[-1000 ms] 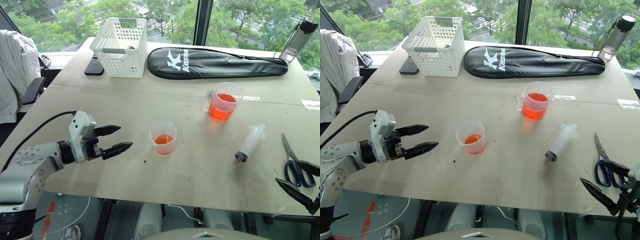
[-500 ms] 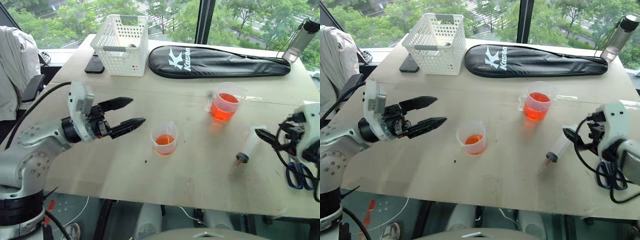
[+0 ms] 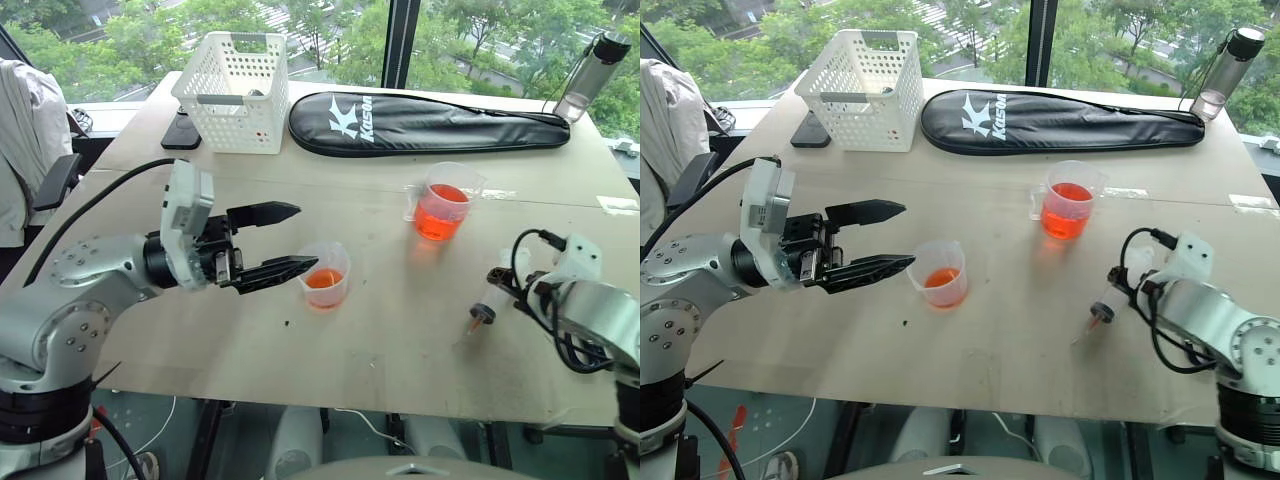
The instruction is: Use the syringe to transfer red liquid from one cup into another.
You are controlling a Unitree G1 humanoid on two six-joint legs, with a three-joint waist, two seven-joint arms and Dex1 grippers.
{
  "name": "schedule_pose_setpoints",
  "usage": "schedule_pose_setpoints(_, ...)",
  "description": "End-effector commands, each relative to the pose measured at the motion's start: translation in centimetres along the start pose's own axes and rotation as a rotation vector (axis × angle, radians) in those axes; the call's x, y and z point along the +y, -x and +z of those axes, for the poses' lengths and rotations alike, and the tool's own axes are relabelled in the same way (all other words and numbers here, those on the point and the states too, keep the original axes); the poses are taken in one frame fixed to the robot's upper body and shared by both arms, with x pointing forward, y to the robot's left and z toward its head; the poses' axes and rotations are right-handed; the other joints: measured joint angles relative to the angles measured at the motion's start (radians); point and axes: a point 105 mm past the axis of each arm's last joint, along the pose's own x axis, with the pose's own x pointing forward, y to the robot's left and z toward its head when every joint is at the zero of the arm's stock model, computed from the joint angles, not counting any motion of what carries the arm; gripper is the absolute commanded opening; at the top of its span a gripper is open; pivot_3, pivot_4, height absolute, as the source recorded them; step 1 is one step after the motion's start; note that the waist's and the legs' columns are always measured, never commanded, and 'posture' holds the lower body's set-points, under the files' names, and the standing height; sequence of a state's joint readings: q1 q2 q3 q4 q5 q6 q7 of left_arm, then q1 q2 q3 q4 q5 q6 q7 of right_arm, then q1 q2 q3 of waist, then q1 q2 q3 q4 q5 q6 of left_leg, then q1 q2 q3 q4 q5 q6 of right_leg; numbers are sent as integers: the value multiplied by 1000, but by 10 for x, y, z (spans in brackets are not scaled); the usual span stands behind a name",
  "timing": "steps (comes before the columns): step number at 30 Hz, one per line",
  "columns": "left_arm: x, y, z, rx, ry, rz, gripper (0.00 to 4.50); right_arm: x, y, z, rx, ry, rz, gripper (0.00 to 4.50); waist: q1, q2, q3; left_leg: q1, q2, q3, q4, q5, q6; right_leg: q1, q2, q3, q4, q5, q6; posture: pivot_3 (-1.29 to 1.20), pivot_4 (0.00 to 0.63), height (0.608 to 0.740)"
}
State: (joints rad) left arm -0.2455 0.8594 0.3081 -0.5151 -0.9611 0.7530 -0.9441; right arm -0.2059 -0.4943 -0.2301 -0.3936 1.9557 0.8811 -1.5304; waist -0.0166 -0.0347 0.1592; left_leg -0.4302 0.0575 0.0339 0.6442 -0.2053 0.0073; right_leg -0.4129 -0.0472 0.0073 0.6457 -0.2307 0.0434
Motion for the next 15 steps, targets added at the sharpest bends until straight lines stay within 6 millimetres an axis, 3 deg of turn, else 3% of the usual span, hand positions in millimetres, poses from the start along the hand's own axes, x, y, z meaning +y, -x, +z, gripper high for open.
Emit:
schedule_pose_setpoints(1,-7,-1,7,-12,-36,-18,4461,13,9,7,-26,-39,9,4500,0,0,0,0,0,1,0,0,0,0,1,2,0,0,0,0,150,724)
schedule_pose_setpoints(6,-8,-1,6,-10,-32,-14,4461,16,2,13,-2,-31,-5,4500,4,0,0,-1,-1,1,1,0,0,0,1,5,-1,0,0,0,150,724)
schedule_pose_setpoints(9,-9,-1,5,-9,-29,-15,4500,10,-4,20,6,3,-40,3708,2,0,0,-1,-1,1,1,0,0,0,1,6,-1,0,0,0,150,724)
schedule_pose_setpoints(13,-10,-1,4,-11,-25,-17,4500,-1,-15,19,54,73,-57,1748,3,0,-1,-1,-1,1,1,0,0,0,1,6,-1,0,0,0,150,724)
schedule_pose_setpoints(15,-10,-1,4,-12,-25,-16,4500,-6,-20,20,76,114,-45,1435,3,-1,-1,-1,-1,1,1,0,0,0,2,6,-1,0,0,0,150,724)
